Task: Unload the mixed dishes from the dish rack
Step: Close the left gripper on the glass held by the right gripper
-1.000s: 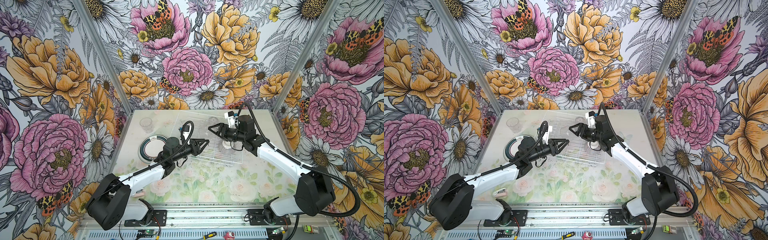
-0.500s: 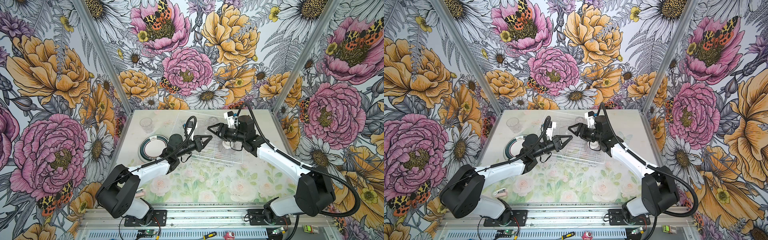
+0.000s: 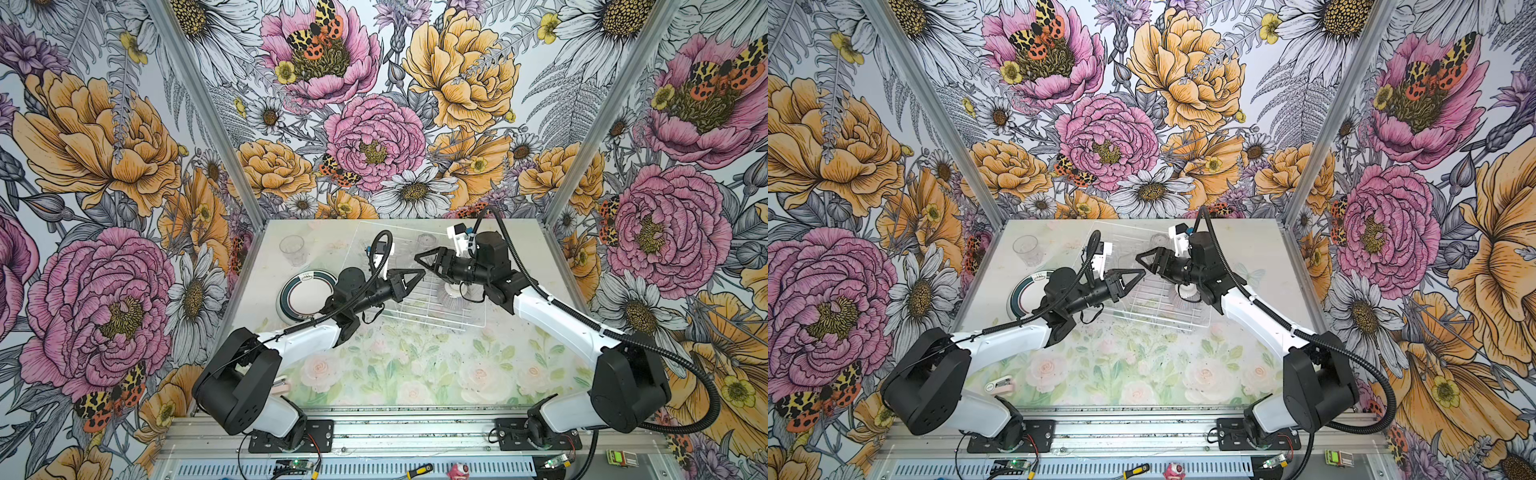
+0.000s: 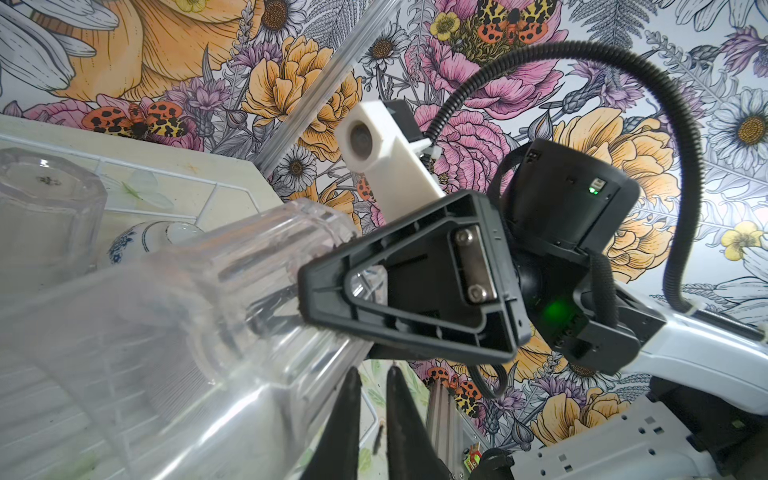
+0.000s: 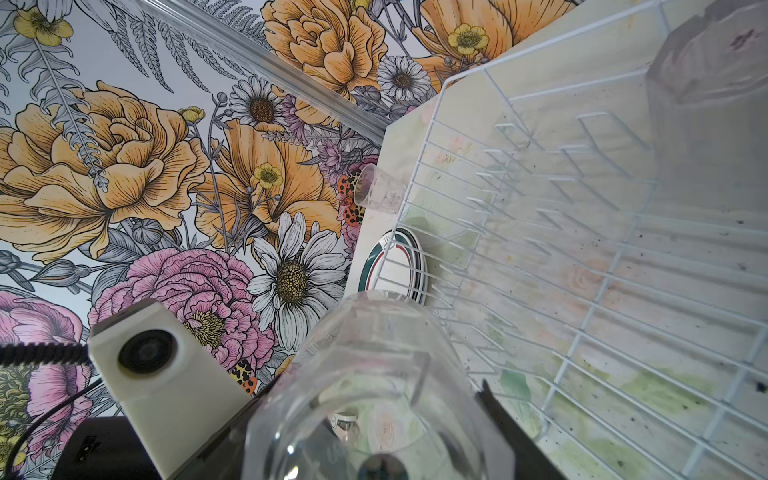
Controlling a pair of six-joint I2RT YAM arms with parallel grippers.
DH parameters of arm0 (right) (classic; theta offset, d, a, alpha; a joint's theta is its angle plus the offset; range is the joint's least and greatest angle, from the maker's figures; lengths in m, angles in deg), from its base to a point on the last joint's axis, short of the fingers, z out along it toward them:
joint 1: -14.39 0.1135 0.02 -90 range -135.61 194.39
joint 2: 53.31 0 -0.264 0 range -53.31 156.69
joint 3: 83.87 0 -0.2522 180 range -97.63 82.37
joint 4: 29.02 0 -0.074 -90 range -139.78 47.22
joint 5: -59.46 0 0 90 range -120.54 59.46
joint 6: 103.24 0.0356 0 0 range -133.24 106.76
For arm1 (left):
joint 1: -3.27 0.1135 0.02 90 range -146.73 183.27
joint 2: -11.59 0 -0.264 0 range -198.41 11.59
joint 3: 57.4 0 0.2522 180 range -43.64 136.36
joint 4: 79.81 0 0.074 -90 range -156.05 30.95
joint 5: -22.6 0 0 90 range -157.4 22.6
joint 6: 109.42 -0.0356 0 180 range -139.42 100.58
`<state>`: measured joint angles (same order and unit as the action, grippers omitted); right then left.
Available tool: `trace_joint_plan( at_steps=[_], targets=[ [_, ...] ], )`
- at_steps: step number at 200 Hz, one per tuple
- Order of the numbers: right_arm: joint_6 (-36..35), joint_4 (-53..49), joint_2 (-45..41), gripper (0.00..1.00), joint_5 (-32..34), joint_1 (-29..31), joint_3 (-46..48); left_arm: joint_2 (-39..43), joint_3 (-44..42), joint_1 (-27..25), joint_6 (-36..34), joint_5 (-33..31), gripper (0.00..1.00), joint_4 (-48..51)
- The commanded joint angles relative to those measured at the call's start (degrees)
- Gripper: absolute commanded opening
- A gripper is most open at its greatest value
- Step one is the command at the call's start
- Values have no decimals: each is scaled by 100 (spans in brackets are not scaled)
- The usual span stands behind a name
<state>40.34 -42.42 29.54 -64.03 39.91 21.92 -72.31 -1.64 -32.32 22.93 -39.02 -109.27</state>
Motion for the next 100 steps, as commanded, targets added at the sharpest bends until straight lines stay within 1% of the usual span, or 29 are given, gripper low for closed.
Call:
trace_joint_plan(
  at_steps=[1,7,17,30,42,64,83,100],
  targets=[
    [12,272,-252,53,-154,-9,2,0,100,88,52,10,19,-95],
    [5,272,-273,53,-145,-18,6,12,89,109,53,1,22,-79],
    [-6,259,-288,53,-157,-34,6,59,73,138,48,-30,30,-16],
    [-14,239,-343,53,-141,-79,13,146,22,185,13,-73,36,72],
    [-23,221,-392,53,-138,-111,15,259,-31,244,-31,-141,44,174],
    [-41,181,-465,53,-139,-167,24,519,-82,307,-287,-306,49,571],
    [-23,175,-522,53,-142,-172,24,706,-48,307,-608,-480,51,1069],
    [1,175,-561,53,-152,-178,15,775,-43,316,-726,-540,52,1227]
  ],
)
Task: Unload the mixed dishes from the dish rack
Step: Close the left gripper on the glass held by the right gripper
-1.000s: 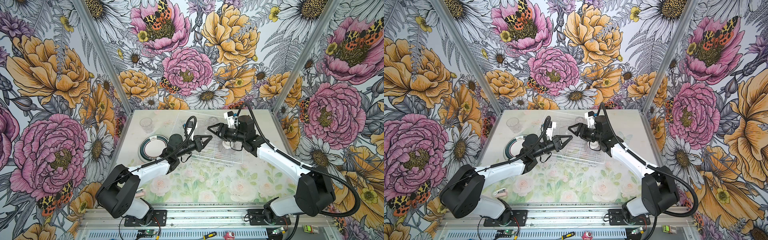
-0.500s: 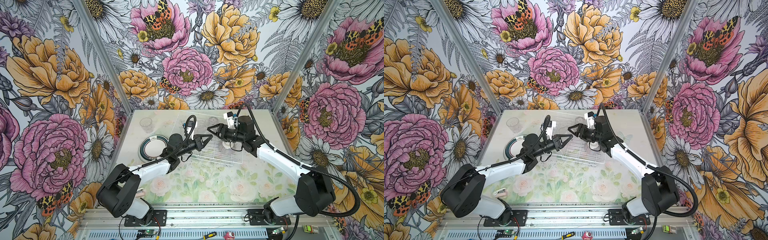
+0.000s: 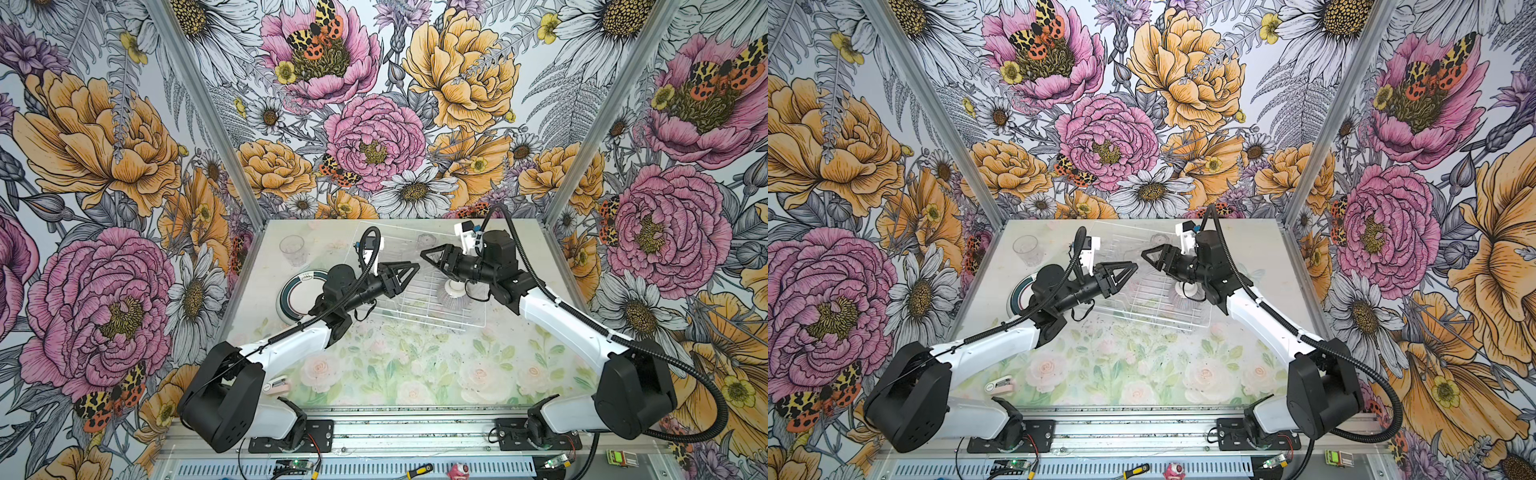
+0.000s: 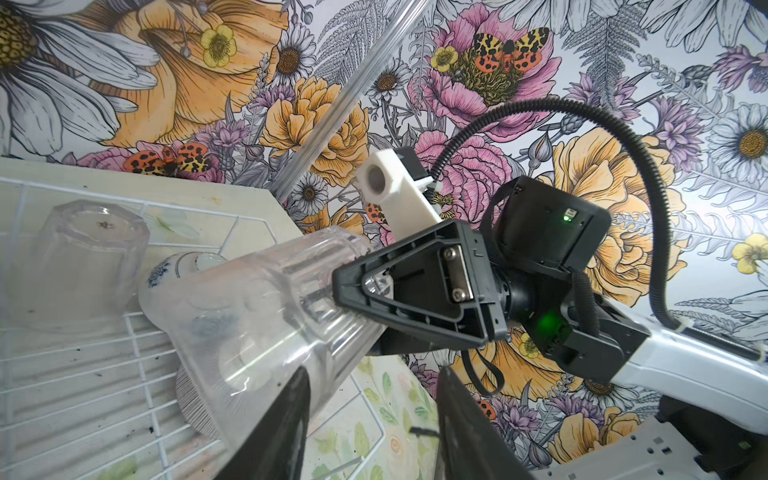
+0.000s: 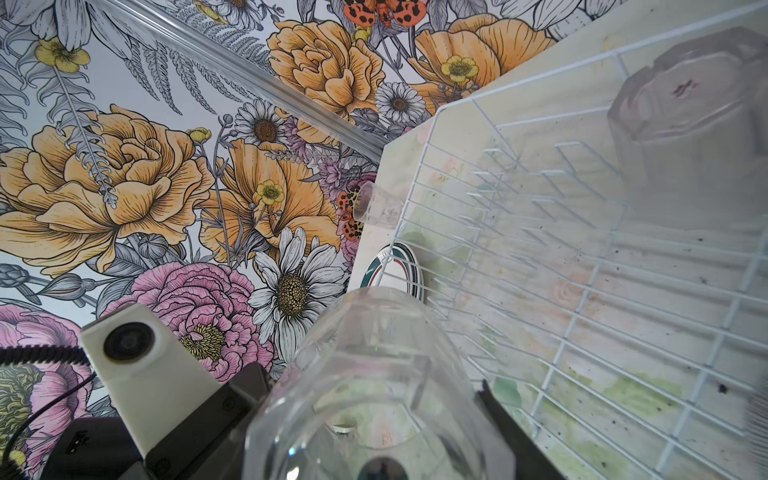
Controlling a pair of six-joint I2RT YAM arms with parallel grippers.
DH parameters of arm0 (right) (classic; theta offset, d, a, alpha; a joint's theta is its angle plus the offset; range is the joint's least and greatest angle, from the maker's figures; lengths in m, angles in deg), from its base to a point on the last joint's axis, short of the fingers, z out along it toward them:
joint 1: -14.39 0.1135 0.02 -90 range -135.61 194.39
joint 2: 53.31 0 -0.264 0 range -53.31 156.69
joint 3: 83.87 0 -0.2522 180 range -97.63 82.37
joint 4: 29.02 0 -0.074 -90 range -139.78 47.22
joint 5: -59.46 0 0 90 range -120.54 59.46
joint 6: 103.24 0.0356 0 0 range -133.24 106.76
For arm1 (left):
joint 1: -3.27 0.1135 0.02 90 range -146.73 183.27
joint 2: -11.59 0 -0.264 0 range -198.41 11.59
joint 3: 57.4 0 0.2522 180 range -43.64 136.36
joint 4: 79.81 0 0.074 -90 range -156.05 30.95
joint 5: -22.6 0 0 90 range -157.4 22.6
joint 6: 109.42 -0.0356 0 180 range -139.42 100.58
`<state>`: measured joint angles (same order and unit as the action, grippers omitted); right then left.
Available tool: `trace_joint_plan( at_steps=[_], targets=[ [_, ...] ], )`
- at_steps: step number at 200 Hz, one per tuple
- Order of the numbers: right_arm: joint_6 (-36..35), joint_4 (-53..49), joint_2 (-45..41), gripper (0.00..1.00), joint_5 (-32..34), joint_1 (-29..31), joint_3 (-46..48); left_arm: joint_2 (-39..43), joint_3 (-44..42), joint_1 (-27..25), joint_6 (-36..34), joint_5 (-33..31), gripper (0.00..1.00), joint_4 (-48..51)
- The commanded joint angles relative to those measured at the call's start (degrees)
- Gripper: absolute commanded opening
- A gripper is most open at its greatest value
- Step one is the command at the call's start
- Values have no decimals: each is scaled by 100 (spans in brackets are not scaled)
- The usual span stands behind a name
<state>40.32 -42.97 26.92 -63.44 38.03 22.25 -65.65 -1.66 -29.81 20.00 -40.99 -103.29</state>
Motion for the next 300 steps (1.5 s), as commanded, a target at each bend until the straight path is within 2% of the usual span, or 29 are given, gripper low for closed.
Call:
trace_joint_plan(
  at_steps=[1,64,115,158,193,224,251,284,300],
  targets=[
    [0,230,-302,53,-209,10,-22,106,-40,65,-434,-345,52,629],
    [85,278,-412,53,-277,10,-19,-121,47,65,-399,-233,52,623],
    [67,247,-438,52,-233,11,26,290,-127,79,-770,-689,52,1165],
    [139,326,-342,52,-317,42,-26,50,-163,60,-621,-425,54,744],
    [128,313,-311,51,-340,94,-62,-225,-193,39,-375,-142,54,-26],
    [137,361,-206,52,-378,221,-87,-511,-113,39,-58,171,46,-842],
    [137,405,-63,52,-456,309,-123,-707,-38,11,176,416,43,-1391],
    [146,467,42,52,-488,361,-157,-742,19,-43,192,498,37,-1470],
    [128,458,55,53,-484,361,-158,-711,3,-41,171,479,26,-1434]
  ],
)
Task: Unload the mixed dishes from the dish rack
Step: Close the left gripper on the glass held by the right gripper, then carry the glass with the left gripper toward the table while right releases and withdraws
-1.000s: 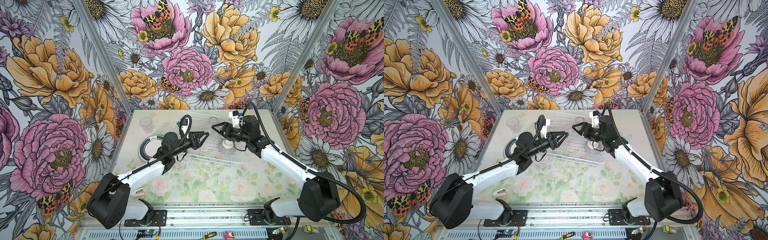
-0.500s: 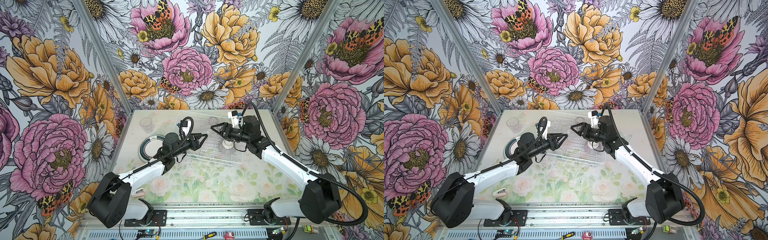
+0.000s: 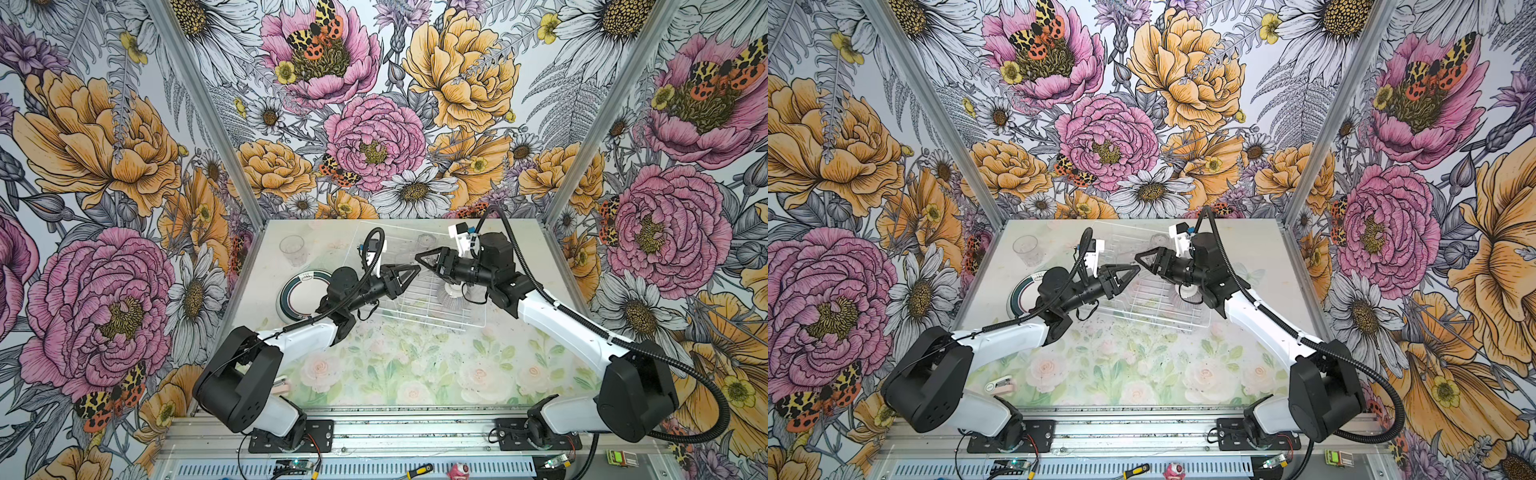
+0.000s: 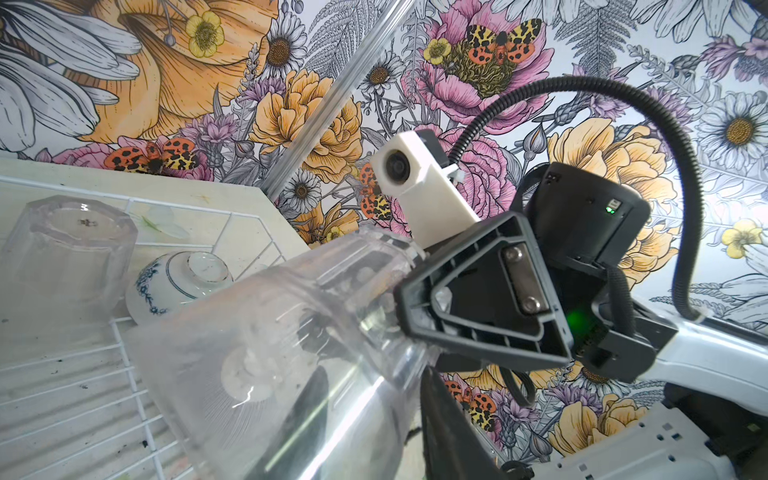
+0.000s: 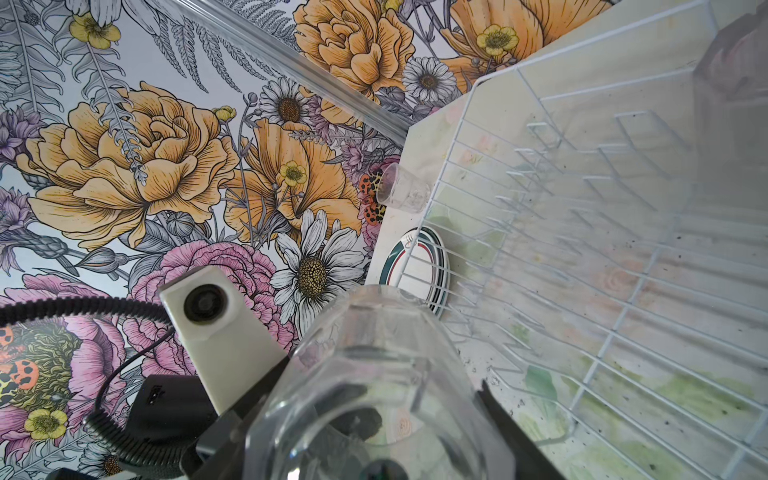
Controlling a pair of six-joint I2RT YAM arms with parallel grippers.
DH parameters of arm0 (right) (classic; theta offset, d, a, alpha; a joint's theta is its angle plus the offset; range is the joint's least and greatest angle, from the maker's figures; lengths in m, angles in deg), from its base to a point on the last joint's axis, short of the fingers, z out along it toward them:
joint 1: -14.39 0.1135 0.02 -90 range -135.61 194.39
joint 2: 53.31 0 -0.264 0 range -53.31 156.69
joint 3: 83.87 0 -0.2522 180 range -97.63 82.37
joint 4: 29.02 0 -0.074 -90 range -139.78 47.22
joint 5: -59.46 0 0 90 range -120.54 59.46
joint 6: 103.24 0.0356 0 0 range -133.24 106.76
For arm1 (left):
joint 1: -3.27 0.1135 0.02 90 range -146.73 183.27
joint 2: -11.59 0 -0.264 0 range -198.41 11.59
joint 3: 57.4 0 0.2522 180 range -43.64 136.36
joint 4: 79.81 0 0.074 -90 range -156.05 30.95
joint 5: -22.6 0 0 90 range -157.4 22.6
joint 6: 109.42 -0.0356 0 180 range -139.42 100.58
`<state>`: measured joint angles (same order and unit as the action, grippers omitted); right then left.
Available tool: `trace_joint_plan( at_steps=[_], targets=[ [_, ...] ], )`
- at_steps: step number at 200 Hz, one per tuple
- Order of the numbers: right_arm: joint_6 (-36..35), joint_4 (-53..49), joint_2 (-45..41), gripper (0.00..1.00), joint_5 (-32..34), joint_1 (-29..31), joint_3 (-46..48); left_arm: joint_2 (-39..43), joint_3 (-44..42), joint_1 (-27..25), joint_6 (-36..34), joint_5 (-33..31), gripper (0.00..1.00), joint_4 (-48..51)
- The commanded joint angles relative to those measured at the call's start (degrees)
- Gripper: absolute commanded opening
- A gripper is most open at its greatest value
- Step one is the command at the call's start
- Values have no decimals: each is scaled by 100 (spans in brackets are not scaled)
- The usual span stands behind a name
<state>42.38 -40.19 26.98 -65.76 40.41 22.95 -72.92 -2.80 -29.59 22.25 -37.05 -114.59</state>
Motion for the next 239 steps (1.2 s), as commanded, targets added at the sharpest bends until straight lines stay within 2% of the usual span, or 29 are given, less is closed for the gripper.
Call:
trace_joint_plan(
  at_steps=[1,18,27,56,79,92,97,133,158,184,199,239],
  targets=[
    [-77,180,48,53,-255,127,-228,20,117,-62,-58,90,25,-301],
    [-84,180,52,57,-231,125,-219,66,124,-54,-105,18,12,-111],
    [-86,180,48,61,-218,118,-217,96,131,-54,-133,-40,0,-13],
    [-90,172,36,76,-154,97,-172,192,143,-14,-234,-324,0,438],
    [-134,142,-75,82,-3,50,-80,354,128,45,-324,-503,0,785],
    [-217,83,-173,85,143,15,-18,519,182,98,-428,-796,0,1341],
    [-275,33,-216,90,219,10,-4,590,207,125,-505,-921,0,1573],
    [-755,-391,-535,97,676,2,16,1065,422,395,-1098,-1655,0,2967],
    [-910,-485,-659,98,758,-34,66,1205,867,722,-1482,-1959,0,4060],
    [-927,-520,-716,98,738,-120,175,1242,1539,826,-2150,-3327,0,5554],
    [-922,-531,-766,98,730,-166,268,1100,1983,1002,-2454,-3889,0,6321],
    [-861,-549,-840,98,725,-282,457,248,3148,1813,-2669,-3905,0,7622]
  ],
)
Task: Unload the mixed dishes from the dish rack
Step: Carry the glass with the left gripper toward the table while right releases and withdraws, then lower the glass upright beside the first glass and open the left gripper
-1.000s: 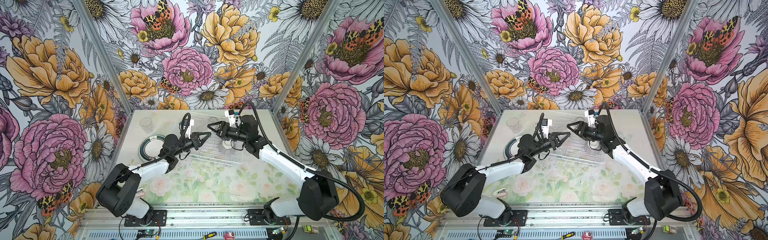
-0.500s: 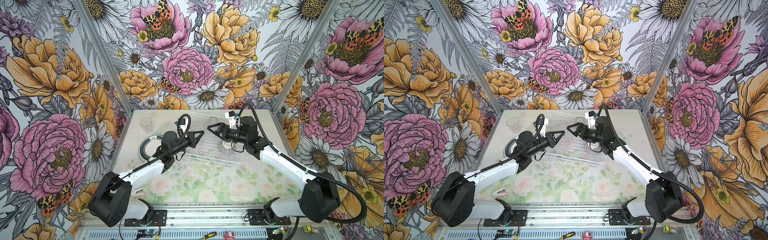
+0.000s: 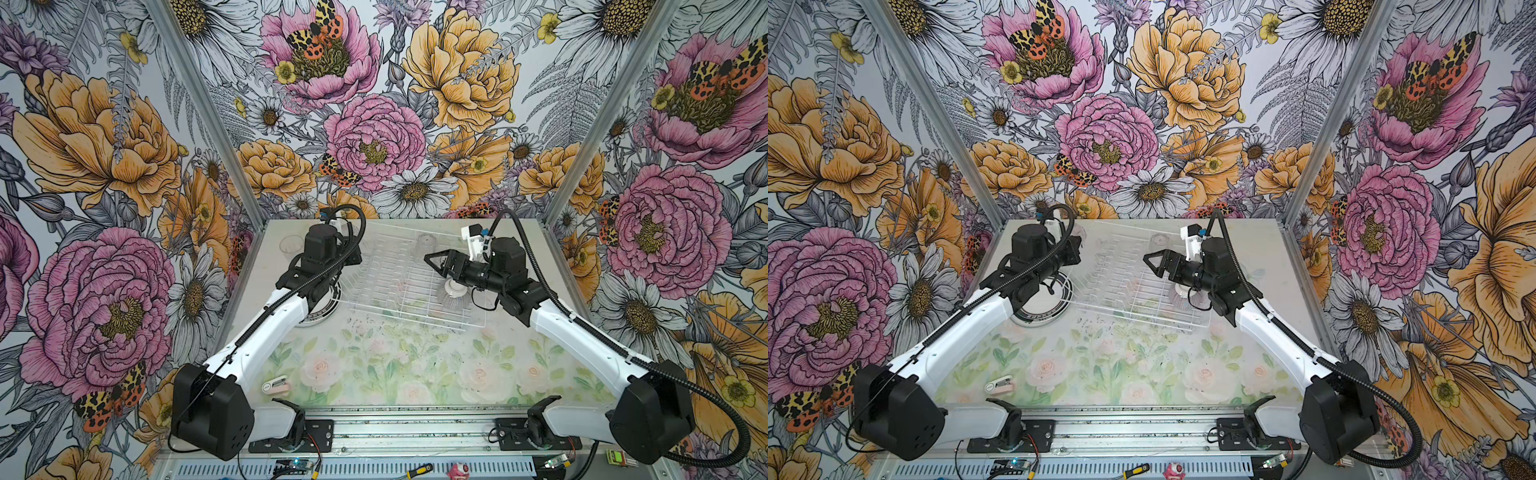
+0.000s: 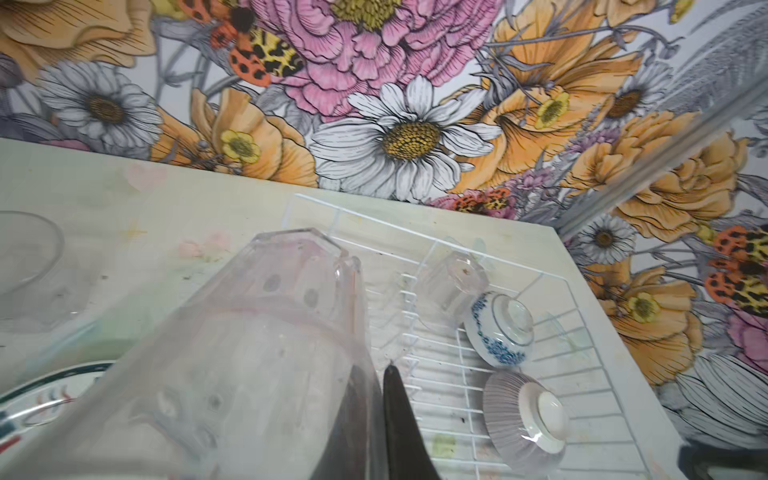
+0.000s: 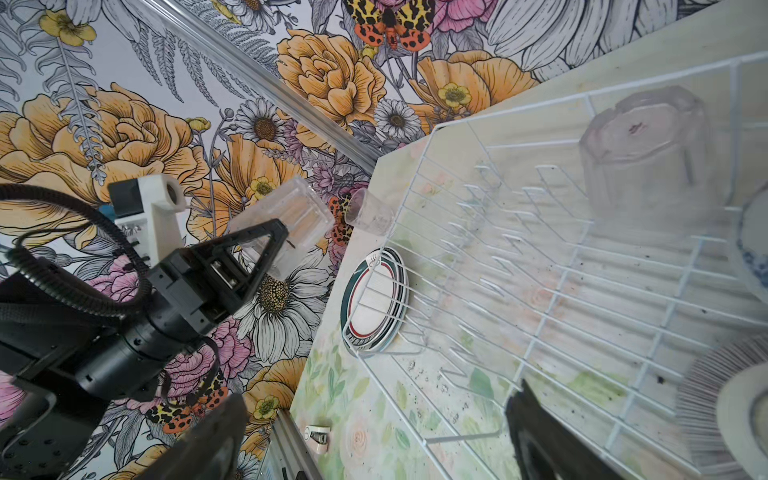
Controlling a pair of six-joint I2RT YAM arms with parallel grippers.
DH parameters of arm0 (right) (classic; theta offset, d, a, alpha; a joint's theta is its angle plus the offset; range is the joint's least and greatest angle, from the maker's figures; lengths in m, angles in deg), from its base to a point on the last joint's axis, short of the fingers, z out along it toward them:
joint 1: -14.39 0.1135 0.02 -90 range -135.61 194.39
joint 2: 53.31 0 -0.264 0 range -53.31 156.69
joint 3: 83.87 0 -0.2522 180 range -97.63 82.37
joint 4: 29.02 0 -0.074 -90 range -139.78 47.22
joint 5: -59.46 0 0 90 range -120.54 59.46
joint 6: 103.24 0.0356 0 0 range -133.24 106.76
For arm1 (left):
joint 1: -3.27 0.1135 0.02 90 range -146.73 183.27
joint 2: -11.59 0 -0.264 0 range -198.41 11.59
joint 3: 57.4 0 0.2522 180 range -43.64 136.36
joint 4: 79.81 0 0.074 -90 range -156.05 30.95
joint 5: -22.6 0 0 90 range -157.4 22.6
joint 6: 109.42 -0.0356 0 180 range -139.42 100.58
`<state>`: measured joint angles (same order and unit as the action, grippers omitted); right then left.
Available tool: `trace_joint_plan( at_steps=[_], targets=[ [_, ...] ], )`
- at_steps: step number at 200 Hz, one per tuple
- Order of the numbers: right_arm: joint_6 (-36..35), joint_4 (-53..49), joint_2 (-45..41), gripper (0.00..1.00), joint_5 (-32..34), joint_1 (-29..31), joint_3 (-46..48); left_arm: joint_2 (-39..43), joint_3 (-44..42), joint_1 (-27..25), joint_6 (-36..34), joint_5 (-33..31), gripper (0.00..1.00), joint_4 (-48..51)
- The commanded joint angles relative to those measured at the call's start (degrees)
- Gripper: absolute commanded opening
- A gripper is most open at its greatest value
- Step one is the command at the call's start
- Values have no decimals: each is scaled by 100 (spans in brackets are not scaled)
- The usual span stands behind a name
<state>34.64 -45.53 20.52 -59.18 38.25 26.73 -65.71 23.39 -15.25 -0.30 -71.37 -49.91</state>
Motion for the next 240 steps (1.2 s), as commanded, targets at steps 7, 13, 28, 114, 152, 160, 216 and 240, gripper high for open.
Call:
trace_joint_plan(
  at_steps=[7,13,28,114,152,160,216,240],
  targets=[
    [-86,-14,-199,98,61,-79,101,-671,728,470,-463,-466,0,1333],
    [-85,-20,-214,98,59,-89,106,-832,897,538,-483,-468,0,1490],
    [-82,-28,-252,98,52,-117,136,-1304,1346,663,-571,-465,0,1863],
    [14,-131,-465,98,35,-258,384,-3358,2798,1049,-742,-253,0,2651],
    [90,-130,-556,98,100,-257,581,-3977,3369,1084,-857,-280,0,3017],
    [82,-126,-583,98,117,-259,608,-4051,3462,1097,-862,-280,0,3066],
    [88,-126,-564,98,85,-264,599,-4298,3789,1120,-905,-329,3,3264],
    [79,-130,-537,98,87,-276,586,-4342,3844,1157,-940,-329,14,3319]
  ],
)
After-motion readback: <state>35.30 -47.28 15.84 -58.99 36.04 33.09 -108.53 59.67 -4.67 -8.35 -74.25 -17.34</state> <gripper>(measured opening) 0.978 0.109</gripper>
